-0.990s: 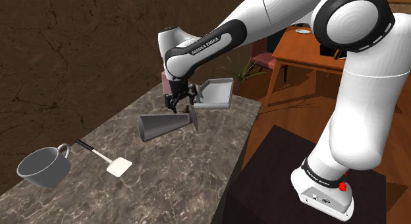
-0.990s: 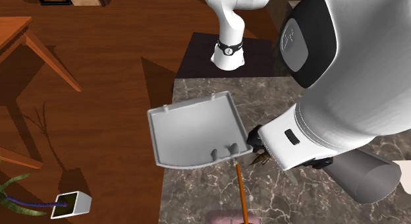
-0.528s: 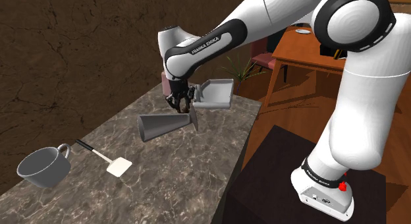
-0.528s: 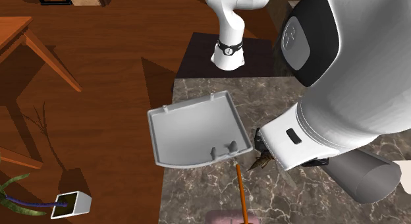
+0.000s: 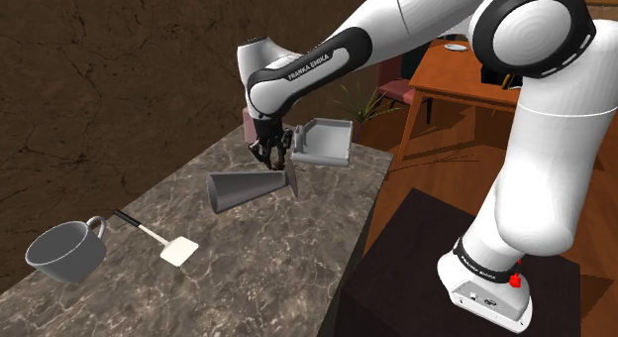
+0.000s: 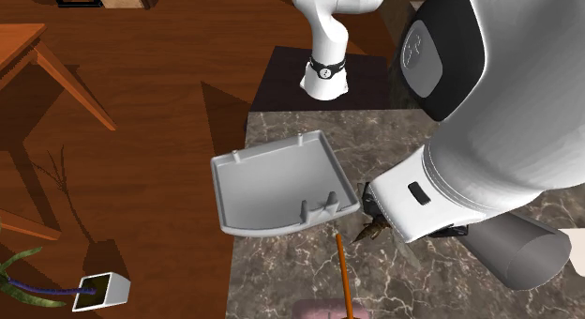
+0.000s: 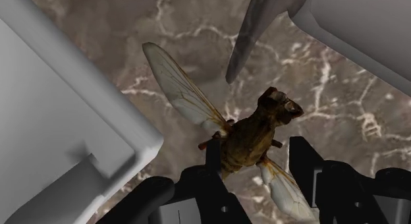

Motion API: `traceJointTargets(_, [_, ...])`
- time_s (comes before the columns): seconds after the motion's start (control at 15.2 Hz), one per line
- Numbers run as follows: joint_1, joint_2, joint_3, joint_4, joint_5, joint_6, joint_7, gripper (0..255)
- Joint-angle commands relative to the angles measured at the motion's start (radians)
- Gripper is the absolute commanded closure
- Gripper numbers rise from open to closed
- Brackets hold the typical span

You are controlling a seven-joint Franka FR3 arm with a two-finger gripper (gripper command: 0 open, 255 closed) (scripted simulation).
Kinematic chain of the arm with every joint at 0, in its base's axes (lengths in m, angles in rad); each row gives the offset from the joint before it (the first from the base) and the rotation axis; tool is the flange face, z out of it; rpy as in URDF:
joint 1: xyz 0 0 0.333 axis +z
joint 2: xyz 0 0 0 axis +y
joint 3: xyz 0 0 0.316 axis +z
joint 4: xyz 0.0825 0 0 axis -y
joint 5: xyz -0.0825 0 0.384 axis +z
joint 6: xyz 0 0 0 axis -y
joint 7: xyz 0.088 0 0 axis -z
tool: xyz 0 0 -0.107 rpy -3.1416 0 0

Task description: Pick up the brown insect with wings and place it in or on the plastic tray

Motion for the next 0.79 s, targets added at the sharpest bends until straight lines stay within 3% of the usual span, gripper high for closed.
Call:
traceJointTargets(0.0, [-0.001,0.000,0.000,-0.002,0.001,-0.011,-0.001,255])
traceJointTargets(0.73, [-0.003,-0.050,0.003,0.082,0.012,-0.145,-0.008,255])
